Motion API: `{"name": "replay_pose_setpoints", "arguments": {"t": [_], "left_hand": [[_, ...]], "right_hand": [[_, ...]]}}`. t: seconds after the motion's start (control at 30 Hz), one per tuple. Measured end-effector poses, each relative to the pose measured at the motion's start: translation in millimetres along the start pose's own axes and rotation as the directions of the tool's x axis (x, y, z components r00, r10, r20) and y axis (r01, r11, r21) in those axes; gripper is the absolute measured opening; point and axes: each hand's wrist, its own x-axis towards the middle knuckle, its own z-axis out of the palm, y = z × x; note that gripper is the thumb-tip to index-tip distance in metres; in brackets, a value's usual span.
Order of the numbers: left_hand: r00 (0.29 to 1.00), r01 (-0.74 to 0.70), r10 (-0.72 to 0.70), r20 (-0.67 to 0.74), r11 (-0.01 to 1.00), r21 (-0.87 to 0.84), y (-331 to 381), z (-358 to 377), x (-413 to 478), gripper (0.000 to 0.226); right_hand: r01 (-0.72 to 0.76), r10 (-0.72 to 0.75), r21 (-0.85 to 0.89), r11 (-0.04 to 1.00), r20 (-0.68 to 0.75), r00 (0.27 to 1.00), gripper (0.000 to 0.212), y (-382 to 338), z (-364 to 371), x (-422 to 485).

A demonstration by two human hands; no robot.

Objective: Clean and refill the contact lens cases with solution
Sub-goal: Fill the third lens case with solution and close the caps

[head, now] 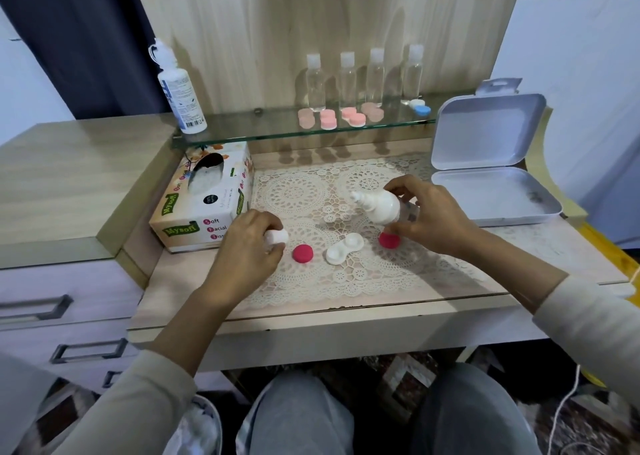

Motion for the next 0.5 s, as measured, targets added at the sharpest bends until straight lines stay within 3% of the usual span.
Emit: {"name": "replay_pose_setpoints", "arguments": {"t": [0.13,0.23,0.4,0.5], "left_hand": [[0.995,0.0,-0.008,0.104,0.997,0.077,-3,4,7,0.025],[0.985,0.027,-0.033,0.172,0.999,0.039,-4,8,9,0.032],[0.999,-0.035,0.035,-0.026,0.999,0.008,5,15,0,0.036],[0.995,-0.096,0.097,-0.01,0.995,0.039,19,26,-5,0.056]], "right_hand": [[0.043,-0.041,-0.082,0.996,0.022,0.999,0.051,0,1,3],[0.082,-0.08,-0.109,0.991,0.03,0.996,0.05,0,1,4],[0.115,-0.111,-0.146,0.982,0.034,0.993,0.05,3,1,6],[0.14,-0.137,-0.158,0.977,0.034,0.99,0.052,5,2,5]]}}
